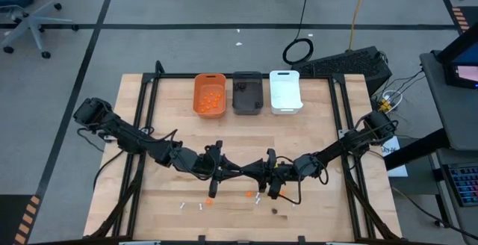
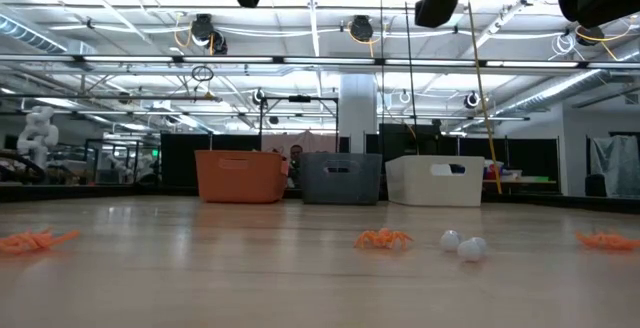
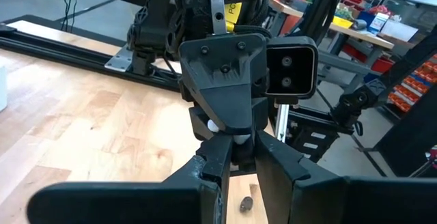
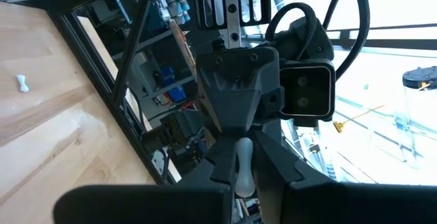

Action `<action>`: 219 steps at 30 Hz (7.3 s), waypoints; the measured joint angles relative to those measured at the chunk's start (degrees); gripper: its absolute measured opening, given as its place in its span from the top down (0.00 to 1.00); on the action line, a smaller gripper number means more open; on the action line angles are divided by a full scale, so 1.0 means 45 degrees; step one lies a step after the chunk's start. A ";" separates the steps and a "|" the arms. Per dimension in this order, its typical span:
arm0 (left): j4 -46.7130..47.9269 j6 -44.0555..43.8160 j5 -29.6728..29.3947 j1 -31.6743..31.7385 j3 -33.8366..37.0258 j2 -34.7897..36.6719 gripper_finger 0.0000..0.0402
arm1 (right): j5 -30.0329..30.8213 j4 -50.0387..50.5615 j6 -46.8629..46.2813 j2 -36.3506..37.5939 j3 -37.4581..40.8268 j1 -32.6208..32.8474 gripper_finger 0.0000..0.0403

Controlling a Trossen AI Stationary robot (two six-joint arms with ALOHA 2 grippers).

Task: Sort Halloween decoration
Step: Put the white bone toy into the white bin

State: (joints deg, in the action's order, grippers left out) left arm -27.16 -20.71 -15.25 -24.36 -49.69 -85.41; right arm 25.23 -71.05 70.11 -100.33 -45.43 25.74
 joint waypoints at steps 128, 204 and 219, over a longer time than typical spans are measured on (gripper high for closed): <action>0.5745 0.1766 -0.3415 0.0408 0.0139 0.0330 0.64 | -0.2332 1.9285 -1.6275 0.8623 0.0015 -0.4203 0.61; 0.5192 0.0432 -0.3672 -0.0845 0.0130 0.0301 0.64 | -0.0926 2.0677 -2.6850 0.0287 -0.1355 0.5367 0.62; 0.5192 0.0427 -0.3672 -0.0845 0.0130 0.0301 0.64 | -0.0925 2.0744 -2.6695 0.0303 -0.1350 0.5357 0.82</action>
State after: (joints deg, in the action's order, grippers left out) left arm -3.79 -18.79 -31.77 -28.16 -49.10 -84.05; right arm 21.07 22.30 -50.02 -98.97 -51.51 49.84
